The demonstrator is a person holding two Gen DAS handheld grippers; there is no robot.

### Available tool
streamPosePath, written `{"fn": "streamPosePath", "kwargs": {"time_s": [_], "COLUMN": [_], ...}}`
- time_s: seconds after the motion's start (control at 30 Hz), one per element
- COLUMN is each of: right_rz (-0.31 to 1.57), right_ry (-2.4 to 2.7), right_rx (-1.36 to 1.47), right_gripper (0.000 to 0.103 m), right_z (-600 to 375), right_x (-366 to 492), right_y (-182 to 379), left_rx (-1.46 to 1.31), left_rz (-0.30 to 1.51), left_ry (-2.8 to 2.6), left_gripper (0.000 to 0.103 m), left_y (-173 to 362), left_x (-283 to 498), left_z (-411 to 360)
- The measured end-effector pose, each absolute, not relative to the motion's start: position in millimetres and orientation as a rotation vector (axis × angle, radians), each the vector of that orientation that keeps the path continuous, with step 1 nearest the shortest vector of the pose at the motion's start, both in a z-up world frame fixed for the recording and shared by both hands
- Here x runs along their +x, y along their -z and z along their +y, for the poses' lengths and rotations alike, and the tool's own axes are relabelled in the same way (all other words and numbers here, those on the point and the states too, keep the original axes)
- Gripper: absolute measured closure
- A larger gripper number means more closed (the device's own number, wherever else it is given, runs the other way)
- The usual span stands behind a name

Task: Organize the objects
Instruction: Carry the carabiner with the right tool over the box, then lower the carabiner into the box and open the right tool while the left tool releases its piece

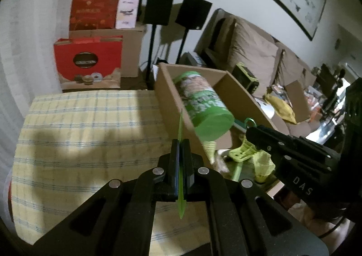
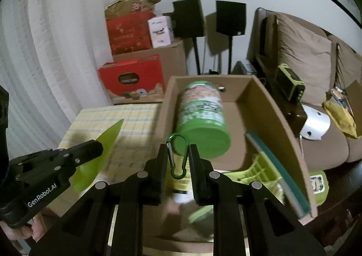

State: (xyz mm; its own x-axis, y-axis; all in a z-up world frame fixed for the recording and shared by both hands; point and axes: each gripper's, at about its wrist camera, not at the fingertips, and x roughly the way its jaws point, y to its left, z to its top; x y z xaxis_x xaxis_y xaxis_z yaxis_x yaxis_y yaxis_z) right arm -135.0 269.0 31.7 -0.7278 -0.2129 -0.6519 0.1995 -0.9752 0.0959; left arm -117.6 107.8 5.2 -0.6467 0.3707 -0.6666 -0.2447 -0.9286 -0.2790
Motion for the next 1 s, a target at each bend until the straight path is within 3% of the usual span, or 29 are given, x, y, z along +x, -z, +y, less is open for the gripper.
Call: {"fn": "streamPosePath", "kwargs": {"time_s": [0.6,1.0], "right_rz": [-0.129,-0.167], "right_ry": [2.758,2.738], "right_rx": [1.144,1.202], "right_gripper": [0.085,0.083], "right_z": [331.4,341.4], "right_x": [-138.0,-140.7], "right_y": [-8.1,9.9], "left_rx": [-1.135,-1.177], "left_rz": [-0.254,-0.28], "left_ry": [-2.392,-2.371], "left_gripper": [0.101,0.099], "left_y": [17.3,27.1], "left_x": [-126.7,-135.7], "left_z": [193.5,202.1]}}
